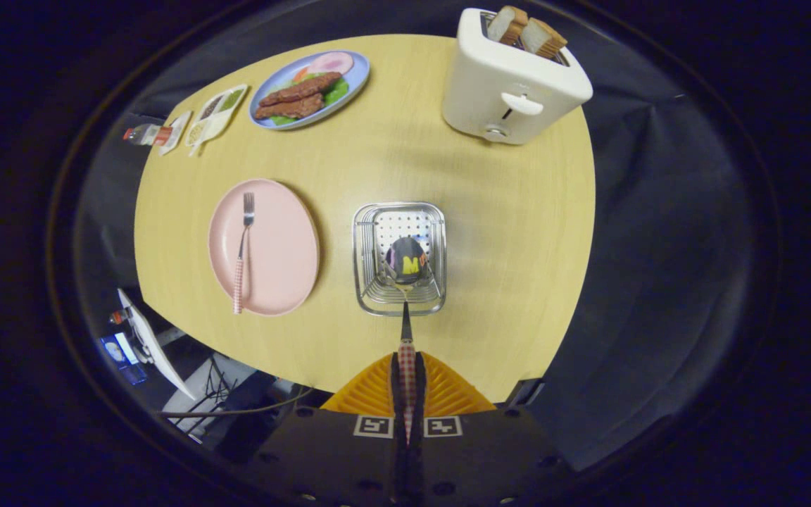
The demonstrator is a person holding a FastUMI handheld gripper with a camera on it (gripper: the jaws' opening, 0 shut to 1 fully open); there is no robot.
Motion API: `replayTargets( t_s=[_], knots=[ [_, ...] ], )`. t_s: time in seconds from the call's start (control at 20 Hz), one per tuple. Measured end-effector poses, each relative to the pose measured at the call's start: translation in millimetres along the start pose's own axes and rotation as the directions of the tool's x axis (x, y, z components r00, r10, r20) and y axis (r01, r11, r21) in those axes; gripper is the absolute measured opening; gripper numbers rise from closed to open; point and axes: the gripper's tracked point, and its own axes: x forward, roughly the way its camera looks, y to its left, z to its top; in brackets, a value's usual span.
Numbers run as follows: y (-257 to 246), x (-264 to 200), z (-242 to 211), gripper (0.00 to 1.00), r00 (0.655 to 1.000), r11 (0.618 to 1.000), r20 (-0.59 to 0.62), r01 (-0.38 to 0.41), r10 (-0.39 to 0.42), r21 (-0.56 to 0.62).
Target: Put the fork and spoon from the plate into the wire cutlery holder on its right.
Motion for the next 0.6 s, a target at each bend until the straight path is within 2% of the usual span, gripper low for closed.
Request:
replayTargets(
  t_s=[0.2,0.4,0.6],
  knots=[
    [2.3,8.8,6.7,0.01,0.997,1.0,-0.079,-0.002,0.004,0.028],
    [4.0,15.8,19.8,0.03,0.997,0.999,-0.076,0.006,-0.002,0.049],
    [9.8,14.9,24.5,0.13,0.999,0.998,-0.048,-0.018,0.021,0.06]
  ],
)
